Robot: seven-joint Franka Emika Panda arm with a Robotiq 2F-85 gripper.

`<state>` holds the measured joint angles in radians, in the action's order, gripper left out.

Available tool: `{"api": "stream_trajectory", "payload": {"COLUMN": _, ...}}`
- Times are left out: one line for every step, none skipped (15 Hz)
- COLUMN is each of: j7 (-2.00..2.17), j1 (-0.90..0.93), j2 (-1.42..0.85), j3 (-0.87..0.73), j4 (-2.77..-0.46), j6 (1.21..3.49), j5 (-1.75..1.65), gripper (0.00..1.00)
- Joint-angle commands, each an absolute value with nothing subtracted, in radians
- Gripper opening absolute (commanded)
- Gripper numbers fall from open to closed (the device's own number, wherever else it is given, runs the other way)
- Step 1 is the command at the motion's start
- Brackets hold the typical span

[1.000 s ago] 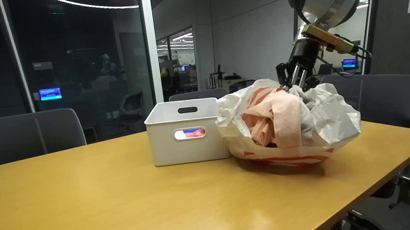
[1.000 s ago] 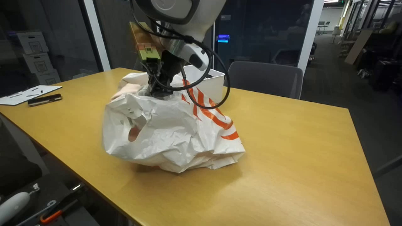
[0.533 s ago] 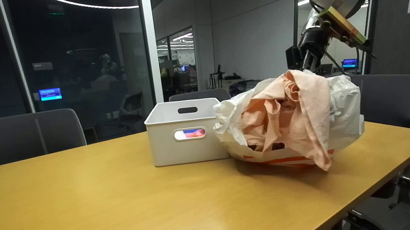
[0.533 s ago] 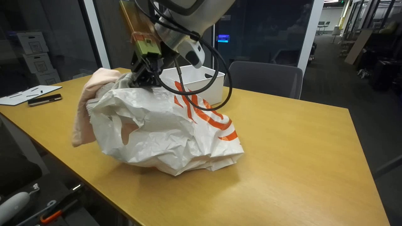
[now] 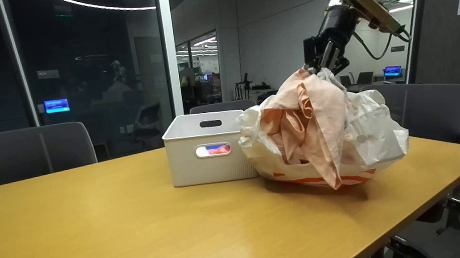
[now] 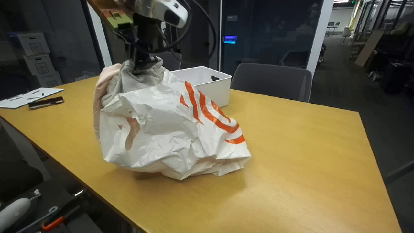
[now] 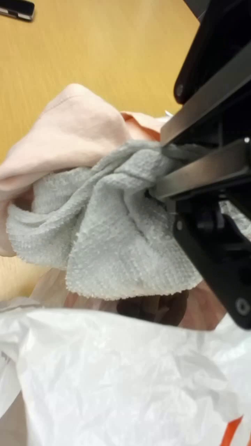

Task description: Remove the shirt, towel and moose from the plastic bag and put them in the white storage container.

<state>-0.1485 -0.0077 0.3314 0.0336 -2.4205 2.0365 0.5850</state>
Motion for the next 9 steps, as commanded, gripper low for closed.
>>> {"api": "stream_trajectory", "payload": {"j7": 0.012, "j1": 0.058, "j2": 0.517, "j3": 0.129, "j4": -2.505, "j6": 2.199, "j5": 0.488, "gripper": 0.07}}
{"api": "stream_trajectory", "payload": {"j7": 0.029, "j1": 0.058, "j2": 0.535, "j3": 0.132, "j4": -2.509, "j6": 2.223, "j5": 0.46, "gripper": 0.07}}
{"api": "stream_trajectory", "payload": {"j7": 0.061, "j1": 0.064, "j2": 0.561, "j3": 0.148, "j4": -2.519, "j6": 2.253, "j5": 0.429, "gripper": 0.07}}
{"api": "stream_trajectory", "payload": {"j7": 0.096, "j1": 0.067, "j2": 0.584, "j3": 0.163, "j4": -2.522, "j6": 2.279, "j5": 0.395, "gripper": 0.07}}
{"api": "stream_trajectory", "payload": {"j7": 0.125, "j1": 0.067, "j2": 0.609, "j3": 0.174, "j4": -2.527, "j6": 2.301, "j5": 0.363, "gripper": 0.07}}
{"api": "stream_trajectory", "payload": {"j7": 0.157, "j1": 0.066, "j2": 0.626, "j3": 0.187, "j4": -2.524, "j6": 2.323, "j5": 0.329, "gripper": 0.07}}
{"api": "stream_trajectory", "payload": {"j7": 0.197, "j1": 0.063, "j2": 0.638, "j3": 0.207, "j4": -2.518, "j6": 2.346, "j5": 0.296, "gripper": 0.07}}
{"api": "stream_trajectory", "payload": {"j7": 0.228, "j1": 0.055, "j2": 0.645, "j3": 0.224, "j4": -2.512, "j6": 2.367, "j5": 0.258, "gripper": 0.07}}
{"api": "stream_trajectory", "payload": {"j7": 0.263, "j1": 0.046, "j2": 0.647, "j3": 0.242, "j4": -2.501, "j6": 2.393, "j5": 0.222, "gripper": 0.07}}
